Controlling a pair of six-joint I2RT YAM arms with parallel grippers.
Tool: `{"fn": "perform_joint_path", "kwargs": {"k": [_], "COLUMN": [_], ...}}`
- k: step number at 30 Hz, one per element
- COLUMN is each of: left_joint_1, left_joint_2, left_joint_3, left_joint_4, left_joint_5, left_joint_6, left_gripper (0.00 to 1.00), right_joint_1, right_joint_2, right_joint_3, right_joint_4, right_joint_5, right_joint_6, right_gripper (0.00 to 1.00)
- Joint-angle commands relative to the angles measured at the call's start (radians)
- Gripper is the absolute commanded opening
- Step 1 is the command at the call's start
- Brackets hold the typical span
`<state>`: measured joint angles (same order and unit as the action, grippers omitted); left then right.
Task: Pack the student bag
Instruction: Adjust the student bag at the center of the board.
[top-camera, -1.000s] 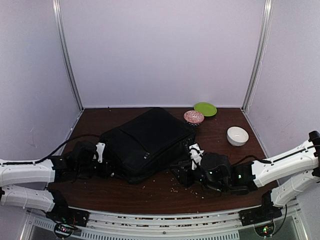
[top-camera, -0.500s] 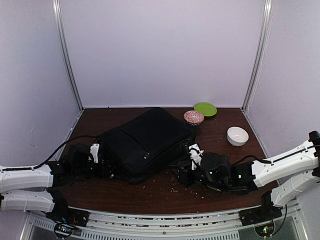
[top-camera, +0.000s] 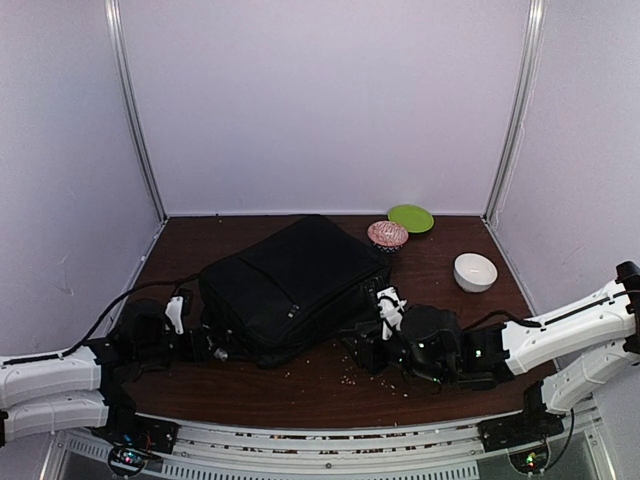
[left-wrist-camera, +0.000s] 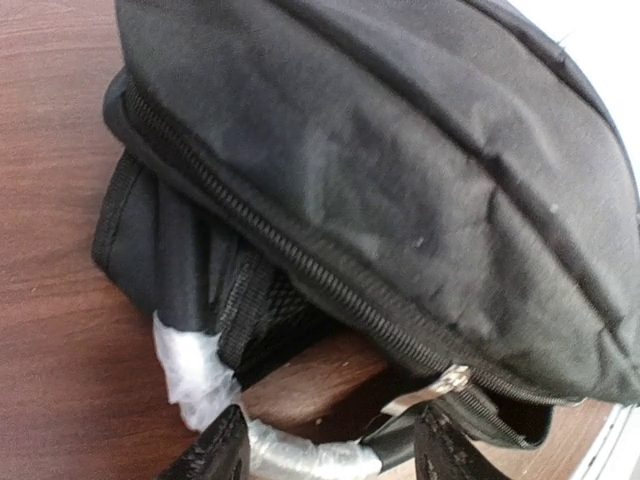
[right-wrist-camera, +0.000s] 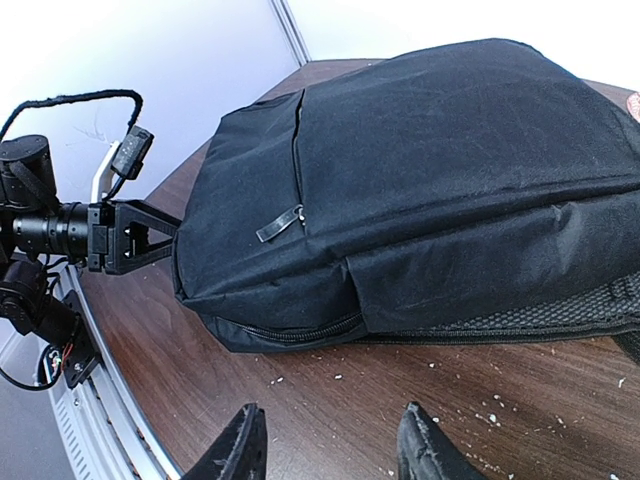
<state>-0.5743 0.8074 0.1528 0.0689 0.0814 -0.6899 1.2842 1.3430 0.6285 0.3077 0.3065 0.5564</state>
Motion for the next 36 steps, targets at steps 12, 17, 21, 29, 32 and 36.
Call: {"fn": "perform_joint_path", "kwargs": {"k": [12, 17, 21, 29, 32, 36], "left_joint_1": [0.115, 0.127, 0.129, 0.129, 0.127, 0.128], "left_joint_2": [0.135, 0.175, 0.152, -0.089, -0.253, -0.5], "left_joint_3": [-0.119, -0.159, -0.165, -0.243, -0.256, -0.257], "left_joint_4": [0.455, 0.604, 0.643, 0.624, 0.463, 0.241], "left_joint_5": [0.257, 0.308, 0.331, 0.327, 0.204, 0.042], "left_joint_6": [-0.059, -0.097, -0.119, -0.149, -0.123, -0.121], "left_gripper": [0.58, 0.61, 0.67, 0.73, 0.79, 0.84], "right_joint_1": [0.001, 0.001, 0.002, 0.003, 0.003, 0.003], "right_joint_2": [-0.014, -0.016, -0.012, -0.003, 0.004, 0.007], "right_joint_3": [-0.032, -0.039, -0.038, -0.049, -0.046, -0.032], "right_joint_4": [0.033, 0.039, 0.043, 0.082, 0.086, 0.07], "right_joint_5": [-0.004, -0.003, -0.005, -0.028, -0.038, -0.038], "right_joint_6": [0.011, 0.011, 0.012, 0.016, 0.014, 0.009], "right_gripper": [0.44, 0.44, 0.44, 0.44, 0.44, 0.44]}}
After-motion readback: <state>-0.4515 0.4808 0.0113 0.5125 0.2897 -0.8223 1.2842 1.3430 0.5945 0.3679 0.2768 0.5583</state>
